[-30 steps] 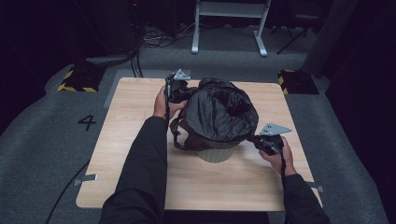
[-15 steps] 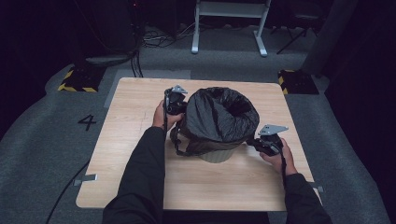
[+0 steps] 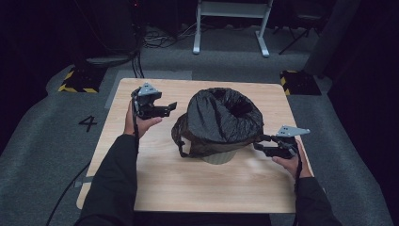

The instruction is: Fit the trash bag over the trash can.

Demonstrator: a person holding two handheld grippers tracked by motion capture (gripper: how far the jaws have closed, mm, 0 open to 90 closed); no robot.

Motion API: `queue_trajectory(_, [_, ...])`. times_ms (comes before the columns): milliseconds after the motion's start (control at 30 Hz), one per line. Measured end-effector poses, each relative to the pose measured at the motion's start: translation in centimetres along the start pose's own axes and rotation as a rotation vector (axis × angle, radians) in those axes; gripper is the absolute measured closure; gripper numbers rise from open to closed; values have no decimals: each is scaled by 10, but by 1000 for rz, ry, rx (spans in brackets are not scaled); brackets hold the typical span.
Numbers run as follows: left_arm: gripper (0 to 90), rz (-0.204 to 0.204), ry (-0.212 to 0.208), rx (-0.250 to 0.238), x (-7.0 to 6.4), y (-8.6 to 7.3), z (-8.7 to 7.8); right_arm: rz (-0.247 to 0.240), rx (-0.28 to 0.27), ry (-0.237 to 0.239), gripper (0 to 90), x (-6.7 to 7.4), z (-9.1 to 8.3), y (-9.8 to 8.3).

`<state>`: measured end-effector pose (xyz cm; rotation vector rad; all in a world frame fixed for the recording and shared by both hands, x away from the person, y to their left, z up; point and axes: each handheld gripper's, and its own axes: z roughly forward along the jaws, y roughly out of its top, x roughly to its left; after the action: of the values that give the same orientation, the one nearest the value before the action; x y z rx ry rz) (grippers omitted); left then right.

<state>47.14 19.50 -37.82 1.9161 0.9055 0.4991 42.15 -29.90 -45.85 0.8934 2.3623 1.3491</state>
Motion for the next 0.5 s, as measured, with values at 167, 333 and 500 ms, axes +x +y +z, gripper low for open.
queue_trajectory(167, [169, 96, -5, 104, -20, -31, -10, -32, -29, 35, 226, 5, -16, 1])
queue_trajectory(333, [167, 88, -44, 156, -34, -62, -15, -19, -77, -4, 232, 7, -29, 7])
queue_trajectory(500, [168, 112, -61, 204, -50, -89, -16, -33, -124, -46, 250, 14, -41, 24])
